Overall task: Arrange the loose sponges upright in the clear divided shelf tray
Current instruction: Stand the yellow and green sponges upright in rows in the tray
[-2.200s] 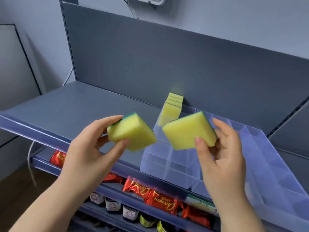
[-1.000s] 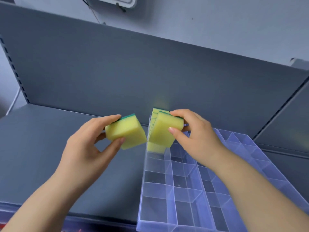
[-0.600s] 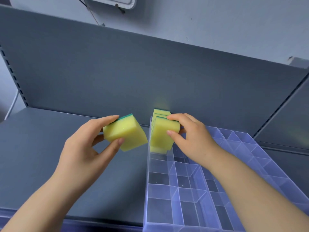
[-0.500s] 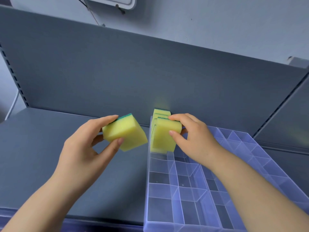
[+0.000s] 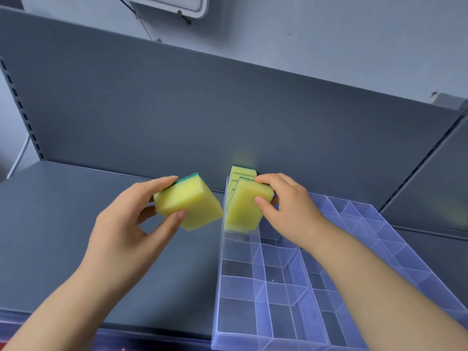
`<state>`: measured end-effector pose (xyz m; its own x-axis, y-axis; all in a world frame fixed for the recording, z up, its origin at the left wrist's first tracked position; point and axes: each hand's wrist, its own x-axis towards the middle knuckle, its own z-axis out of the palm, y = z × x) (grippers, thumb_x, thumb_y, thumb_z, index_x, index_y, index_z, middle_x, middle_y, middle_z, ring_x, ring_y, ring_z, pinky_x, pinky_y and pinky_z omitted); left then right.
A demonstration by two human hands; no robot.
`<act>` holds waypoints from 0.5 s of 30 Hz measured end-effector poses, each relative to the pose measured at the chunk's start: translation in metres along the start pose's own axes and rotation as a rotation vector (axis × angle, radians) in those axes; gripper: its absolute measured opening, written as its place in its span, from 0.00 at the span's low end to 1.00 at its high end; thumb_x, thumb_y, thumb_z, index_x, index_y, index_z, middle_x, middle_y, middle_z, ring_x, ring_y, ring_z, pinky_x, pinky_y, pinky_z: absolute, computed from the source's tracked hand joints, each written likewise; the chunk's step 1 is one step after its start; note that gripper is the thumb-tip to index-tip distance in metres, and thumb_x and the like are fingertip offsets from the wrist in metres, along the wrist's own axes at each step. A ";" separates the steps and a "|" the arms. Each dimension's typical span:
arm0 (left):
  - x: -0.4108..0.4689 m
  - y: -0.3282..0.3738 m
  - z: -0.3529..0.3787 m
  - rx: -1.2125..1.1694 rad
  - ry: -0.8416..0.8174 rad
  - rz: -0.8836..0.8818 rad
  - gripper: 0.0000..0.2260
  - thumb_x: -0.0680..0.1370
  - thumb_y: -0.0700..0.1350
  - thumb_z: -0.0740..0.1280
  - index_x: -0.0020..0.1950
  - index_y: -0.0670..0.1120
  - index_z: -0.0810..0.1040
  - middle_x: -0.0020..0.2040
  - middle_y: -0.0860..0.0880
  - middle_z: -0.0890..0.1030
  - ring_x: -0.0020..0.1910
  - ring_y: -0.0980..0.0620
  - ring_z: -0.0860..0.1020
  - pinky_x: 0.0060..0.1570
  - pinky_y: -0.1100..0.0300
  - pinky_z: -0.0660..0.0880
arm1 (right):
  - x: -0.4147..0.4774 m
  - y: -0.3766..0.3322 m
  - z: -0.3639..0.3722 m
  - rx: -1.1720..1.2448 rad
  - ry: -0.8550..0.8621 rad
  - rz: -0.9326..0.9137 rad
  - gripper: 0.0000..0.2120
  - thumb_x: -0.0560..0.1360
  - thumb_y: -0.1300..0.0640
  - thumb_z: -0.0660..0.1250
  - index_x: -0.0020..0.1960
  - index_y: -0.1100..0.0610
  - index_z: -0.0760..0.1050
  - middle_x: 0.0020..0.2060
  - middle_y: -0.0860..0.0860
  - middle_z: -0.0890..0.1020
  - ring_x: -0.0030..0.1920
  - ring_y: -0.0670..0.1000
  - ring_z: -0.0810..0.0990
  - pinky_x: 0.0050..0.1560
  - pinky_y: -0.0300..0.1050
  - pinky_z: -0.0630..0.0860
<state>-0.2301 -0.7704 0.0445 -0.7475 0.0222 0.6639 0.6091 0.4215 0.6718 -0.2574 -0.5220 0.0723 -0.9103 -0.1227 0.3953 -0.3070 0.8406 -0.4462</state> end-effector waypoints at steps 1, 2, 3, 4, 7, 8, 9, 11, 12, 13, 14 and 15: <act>0.000 0.000 0.000 -0.001 0.000 -0.002 0.20 0.70 0.47 0.73 0.60 0.55 0.74 0.53 0.66 0.75 0.50 0.64 0.75 0.50 0.77 0.69 | 0.000 0.001 0.000 -0.016 0.002 -0.003 0.15 0.75 0.57 0.64 0.62 0.52 0.72 0.55 0.45 0.73 0.45 0.50 0.76 0.52 0.41 0.72; -0.001 0.000 0.001 0.000 0.000 -0.003 0.20 0.70 0.46 0.74 0.60 0.55 0.74 0.53 0.67 0.75 0.50 0.64 0.75 0.50 0.77 0.69 | 0.001 0.001 -0.001 -0.028 0.003 -0.010 0.15 0.75 0.57 0.64 0.62 0.52 0.72 0.56 0.46 0.73 0.44 0.49 0.76 0.52 0.39 0.71; -0.001 0.000 0.001 0.001 0.000 -0.003 0.20 0.70 0.46 0.74 0.60 0.55 0.74 0.53 0.67 0.75 0.51 0.64 0.75 0.50 0.78 0.69 | 0.001 0.001 0.000 -0.035 0.001 -0.020 0.15 0.75 0.57 0.64 0.62 0.52 0.72 0.56 0.46 0.73 0.44 0.49 0.75 0.51 0.39 0.70; -0.001 0.000 0.002 0.003 0.001 -0.001 0.20 0.70 0.47 0.73 0.60 0.55 0.74 0.53 0.67 0.75 0.51 0.64 0.75 0.50 0.78 0.69 | 0.002 0.001 0.001 -0.039 -0.005 -0.033 0.15 0.75 0.57 0.64 0.62 0.53 0.72 0.56 0.47 0.73 0.44 0.49 0.74 0.52 0.39 0.70; -0.001 0.001 0.003 -0.004 0.004 -0.001 0.19 0.70 0.47 0.71 0.60 0.55 0.74 0.53 0.66 0.75 0.50 0.63 0.75 0.50 0.77 0.70 | 0.002 0.002 0.007 -0.047 -0.034 -0.067 0.16 0.75 0.57 0.65 0.62 0.54 0.73 0.58 0.48 0.73 0.49 0.47 0.73 0.55 0.43 0.71; -0.001 0.001 0.004 -0.003 0.005 -0.001 0.19 0.70 0.46 0.72 0.60 0.55 0.74 0.53 0.66 0.75 0.50 0.63 0.75 0.50 0.76 0.70 | 0.002 0.003 0.009 -0.059 -0.034 -0.080 0.16 0.75 0.57 0.65 0.62 0.54 0.73 0.58 0.48 0.72 0.51 0.48 0.73 0.56 0.44 0.72; -0.001 0.002 0.004 0.000 0.005 -0.002 0.19 0.71 0.46 0.73 0.60 0.55 0.74 0.53 0.66 0.75 0.50 0.63 0.75 0.50 0.77 0.70 | 0.001 0.005 0.011 -0.074 -0.029 -0.092 0.15 0.75 0.57 0.66 0.62 0.55 0.73 0.58 0.49 0.72 0.52 0.49 0.74 0.55 0.46 0.73; 0.000 0.002 0.004 0.006 0.009 -0.009 0.19 0.70 0.47 0.74 0.59 0.55 0.74 0.53 0.66 0.75 0.50 0.64 0.75 0.50 0.77 0.70 | -0.001 0.008 0.014 -0.105 -0.009 -0.128 0.15 0.75 0.58 0.66 0.60 0.58 0.74 0.57 0.51 0.74 0.50 0.51 0.75 0.52 0.48 0.74; 0.000 0.003 0.004 0.009 0.011 -0.012 0.19 0.70 0.47 0.74 0.59 0.55 0.74 0.53 0.66 0.75 0.50 0.64 0.75 0.50 0.77 0.69 | -0.003 0.009 0.016 -0.130 0.003 -0.166 0.14 0.74 0.59 0.67 0.59 0.60 0.75 0.55 0.52 0.75 0.48 0.52 0.76 0.50 0.47 0.75; 0.000 0.003 0.004 0.011 0.013 -0.017 0.19 0.70 0.47 0.73 0.59 0.55 0.74 0.53 0.66 0.75 0.50 0.64 0.75 0.50 0.78 0.69 | -0.005 0.011 0.018 -0.168 0.014 -0.214 0.13 0.72 0.60 0.68 0.56 0.61 0.76 0.53 0.54 0.76 0.46 0.54 0.77 0.47 0.47 0.76; 0.000 0.003 0.004 0.011 0.012 -0.022 0.19 0.69 0.46 0.71 0.59 0.55 0.74 0.53 0.66 0.75 0.50 0.64 0.75 0.50 0.77 0.69 | -0.006 0.011 0.020 -0.214 0.021 -0.256 0.12 0.70 0.60 0.70 0.53 0.61 0.77 0.50 0.55 0.77 0.44 0.55 0.78 0.44 0.47 0.77; 0.000 0.004 0.005 0.008 0.010 -0.027 0.19 0.69 0.46 0.70 0.59 0.55 0.74 0.53 0.66 0.76 0.50 0.64 0.76 0.50 0.77 0.70 | -0.007 0.012 0.022 -0.267 0.025 -0.286 0.11 0.68 0.61 0.72 0.49 0.61 0.77 0.46 0.55 0.78 0.43 0.56 0.78 0.40 0.48 0.78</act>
<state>-0.2291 -0.7646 0.0455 -0.7610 0.0014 0.6487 0.5865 0.4287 0.6871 -0.2614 -0.5230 0.0463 -0.7903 -0.3619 0.4945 -0.4613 0.8825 -0.0914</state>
